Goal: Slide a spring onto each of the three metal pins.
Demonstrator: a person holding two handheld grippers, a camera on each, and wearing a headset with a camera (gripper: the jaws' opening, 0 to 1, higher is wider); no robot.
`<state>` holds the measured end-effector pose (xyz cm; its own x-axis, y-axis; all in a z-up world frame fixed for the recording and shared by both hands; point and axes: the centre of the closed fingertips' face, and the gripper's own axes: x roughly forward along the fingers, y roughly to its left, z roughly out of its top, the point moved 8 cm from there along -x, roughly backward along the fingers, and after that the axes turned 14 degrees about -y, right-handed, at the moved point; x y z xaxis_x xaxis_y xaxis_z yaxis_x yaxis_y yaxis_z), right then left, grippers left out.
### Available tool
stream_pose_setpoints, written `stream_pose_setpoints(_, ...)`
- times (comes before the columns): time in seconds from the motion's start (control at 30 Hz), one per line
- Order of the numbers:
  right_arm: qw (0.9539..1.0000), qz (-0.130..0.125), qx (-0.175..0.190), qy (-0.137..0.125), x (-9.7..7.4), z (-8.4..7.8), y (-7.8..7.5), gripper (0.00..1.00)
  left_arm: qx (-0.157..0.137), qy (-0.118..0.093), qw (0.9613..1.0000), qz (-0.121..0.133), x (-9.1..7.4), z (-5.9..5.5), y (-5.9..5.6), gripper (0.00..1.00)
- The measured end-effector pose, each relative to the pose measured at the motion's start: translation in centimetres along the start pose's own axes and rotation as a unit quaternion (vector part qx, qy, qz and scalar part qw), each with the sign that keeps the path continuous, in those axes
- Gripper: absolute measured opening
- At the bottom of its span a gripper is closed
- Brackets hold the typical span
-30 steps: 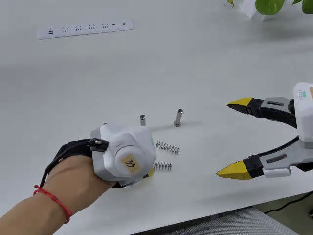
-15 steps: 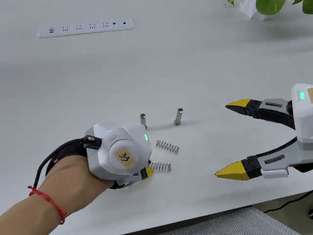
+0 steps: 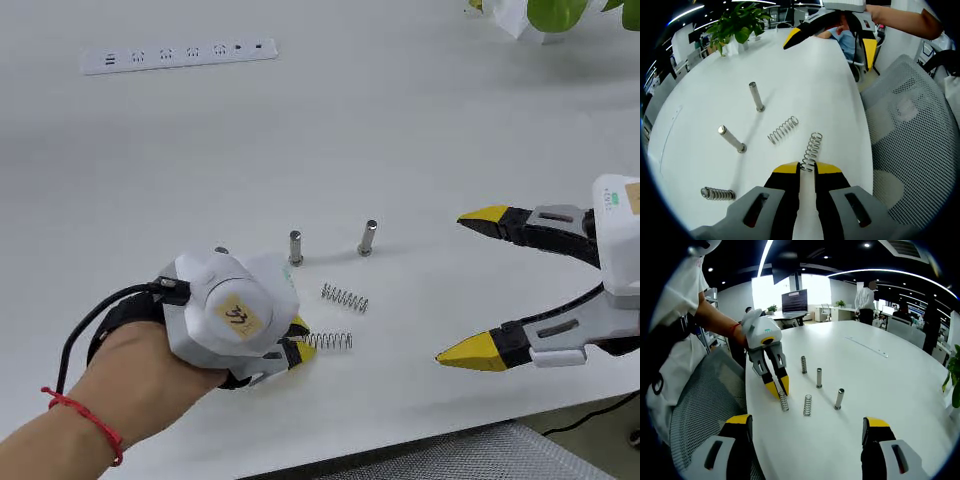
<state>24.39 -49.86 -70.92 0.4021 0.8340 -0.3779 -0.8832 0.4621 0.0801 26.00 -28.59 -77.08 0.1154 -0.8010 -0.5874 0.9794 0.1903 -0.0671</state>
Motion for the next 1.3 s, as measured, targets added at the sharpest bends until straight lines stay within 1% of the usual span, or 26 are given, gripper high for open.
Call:
stream_pose_setpoints(0.17,1.0000,0.000,-0.002,0.000,-0.2,0.4,0.0,0.89,-0.011,-0.021,0.9997,0.003,-0.5,0.5,-0.2,0.07)
stream_pose_setpoints(0.33,0.9999,0.006,-0.009,-0.005,-0.3,1.5,0.3,0.87,-0.022,-0.056,0.9982,0.008,-1.4,1.3,-0.4,0.07)
stream_pose_setpoints(0.4,0.9998,0.012,-0.014,-0.006,-0.1,2.1,0.4,0.86,-0.027,-0.069,0.9972,0.014,-1.9,1.6,-0.3,0.07)
stream_pose_setpoints(0.43,0.9997,0.015,-0.018,-0.008,0.0,2.6,0.5,0.84,-0.029,-0.081,0.9962,0.015,-2.2,1.9,-0.3,0.07)
stream_pose_setpoints(0.5,0.9995,0.022,-0.021,-0.012,0.2,3.1,0.6,0.82,-0.035,-0.093,0.9949,0.018,-2.7,2.2,-0.3,0.07)
stream_pose_setpoints(0.53,0.9994,0.025,-0.022,-0.011,0.4,3.5,0.7,0.80,-0.034,-0.103,0.9939,0.020,-3.0,2.5,-0.3,0.07)
stream_pose_setpoints(0.57,0.9993,0.028,-0.023,-0.012,0.6,3.8,0.8,0.79,-0.035,-0.109,0.9932,0.022,-3.3,2.6,-0.3,0.07)
stream_pose_setpoints(0.67,0.9985,0.042,-0.028,-0.021,1.2,4.9,1.2,0.73,-0.039,-0.130,0.9905,0.027,-4.2,3.2,-0.2,0.07)
stream_pose_setpoints(0.77,0.9971,0.062,-0.034,-0.027,2.1,5.9,1.8,0.66,-0.046,-0.156,0.9861,0.032,-5.2,3.9,-0.1,0.07)
stream_pose_setpoints(0.87,0.9959,0.075,-0.041,-0.028,3.0,6.7,2.3,0.62,-0.052,-0.178,0.9820,0.036,-6.1,4.6,-0.1,0.07)
stream_pose_setpoints(1.0,0.9942,0.091,-0.048,-0.029,3.8,7.5,2.6,0.56,-0.052,-0.200,0.9776,0.039,-7.0,5.2,-0.1,0.07)
stream_pose_setpoints(1.03,0.9937,0.097,-0.049,-0.030,4.0,7.8,2.7,0.53,-0.052,-0.209,0.9759,0.039,-7.3,5.4,-0.1,0.07)
stream_pose_setpoints(1.07,0.9933,0.100,-0.048,-0.031,4.1,7.7,2.2,0.51,-0.053,-0.212,0.9749,0.039,-7.5,5.5,-0.1,0.07)
stream_pose_setpoints(1.1,0.9929,0.105,-0.047,-0.032,4.3,8.0,2.2,0.47,-0.054,-0.220,0.9733,0.039,-7.7,5.7,-0.1,0.07)
stream_pose_setpoints(1.13,0.9924,0.109,-0.045,-0.034,4.4,8.2,2.3,0.43,-0.055,-0.225,0.9721,0.038,-7.8,5.8,-0.2,0.07)
stream_pose_setpoints(1.17,0.9915,0.116,-0.045,-0.036,4.5,8.5,2.4,0.40,-0.055,-0.229,0.9711,0.039,-8.0,5.9,-0.2,0.07)
stream_pose_setpoints(1.23,0.9910,0.121,-0.046,-0.036,4.8,8.9,2.5,0.38,-0.055,-0.233,0.9701,0.040,-8.1,6.0,-0.2,0.07)
stream_pose_setpoints(1.3,0.9897,0.130,-0.050,-0.031,4.9,9.2,2.7,0.34,-0.057,-0.243,0.9677,0.038,-8.3,6.1,-0.3,0.07)
